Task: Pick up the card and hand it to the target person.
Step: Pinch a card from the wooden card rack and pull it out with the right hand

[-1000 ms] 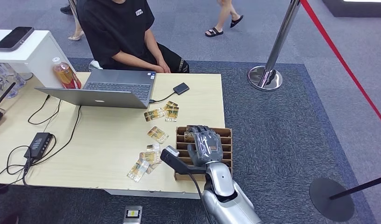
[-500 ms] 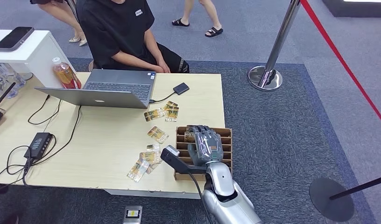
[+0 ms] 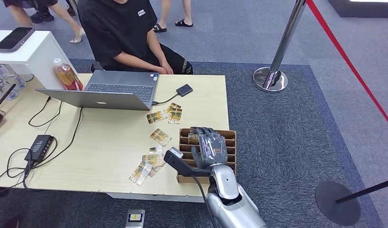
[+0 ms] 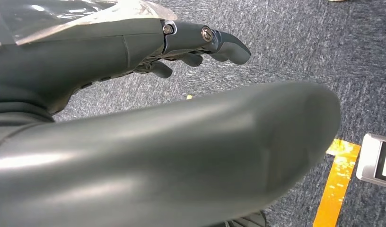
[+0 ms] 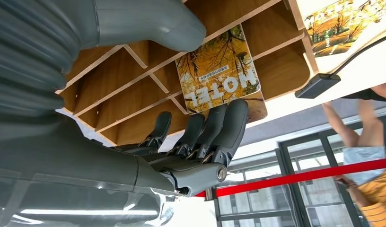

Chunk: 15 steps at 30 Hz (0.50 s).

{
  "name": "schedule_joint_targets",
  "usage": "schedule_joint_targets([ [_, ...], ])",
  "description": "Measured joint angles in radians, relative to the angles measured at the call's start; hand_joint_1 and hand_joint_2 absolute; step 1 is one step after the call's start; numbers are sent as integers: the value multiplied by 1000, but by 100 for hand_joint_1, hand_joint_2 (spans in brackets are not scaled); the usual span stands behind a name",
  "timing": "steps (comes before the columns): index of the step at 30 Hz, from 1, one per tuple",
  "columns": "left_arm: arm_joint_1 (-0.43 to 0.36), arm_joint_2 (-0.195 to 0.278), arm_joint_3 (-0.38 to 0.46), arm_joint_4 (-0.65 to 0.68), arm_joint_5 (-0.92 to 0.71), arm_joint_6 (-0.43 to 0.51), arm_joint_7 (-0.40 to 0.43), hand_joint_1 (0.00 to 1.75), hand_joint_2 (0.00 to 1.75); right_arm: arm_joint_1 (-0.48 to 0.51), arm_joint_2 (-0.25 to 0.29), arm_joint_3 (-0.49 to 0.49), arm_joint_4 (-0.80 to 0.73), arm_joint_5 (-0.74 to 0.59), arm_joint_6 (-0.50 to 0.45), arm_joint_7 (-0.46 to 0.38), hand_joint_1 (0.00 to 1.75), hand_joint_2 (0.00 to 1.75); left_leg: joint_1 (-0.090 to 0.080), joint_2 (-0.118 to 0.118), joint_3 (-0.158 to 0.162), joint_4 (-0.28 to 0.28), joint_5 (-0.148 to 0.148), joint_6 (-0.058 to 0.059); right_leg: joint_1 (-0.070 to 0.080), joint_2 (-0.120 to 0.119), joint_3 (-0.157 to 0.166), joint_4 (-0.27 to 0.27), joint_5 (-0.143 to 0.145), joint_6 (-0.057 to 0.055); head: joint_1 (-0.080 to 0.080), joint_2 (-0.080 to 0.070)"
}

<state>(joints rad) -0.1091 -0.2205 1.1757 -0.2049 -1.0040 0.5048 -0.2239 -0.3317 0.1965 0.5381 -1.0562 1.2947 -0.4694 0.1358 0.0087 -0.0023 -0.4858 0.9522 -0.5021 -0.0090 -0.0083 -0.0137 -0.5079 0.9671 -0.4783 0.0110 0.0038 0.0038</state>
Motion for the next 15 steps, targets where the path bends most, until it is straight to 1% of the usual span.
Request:
schedule_joint_targets([
  [15, 0, 0, -9, 0, -15, -7, -4, 0, 0, 0, 2, -16, 12, 8, -15, 28, 70, 175, 0, 0, 0, 0, 0, 0, 0, 0, 0, 0, 0, 0, 0, 0],
])
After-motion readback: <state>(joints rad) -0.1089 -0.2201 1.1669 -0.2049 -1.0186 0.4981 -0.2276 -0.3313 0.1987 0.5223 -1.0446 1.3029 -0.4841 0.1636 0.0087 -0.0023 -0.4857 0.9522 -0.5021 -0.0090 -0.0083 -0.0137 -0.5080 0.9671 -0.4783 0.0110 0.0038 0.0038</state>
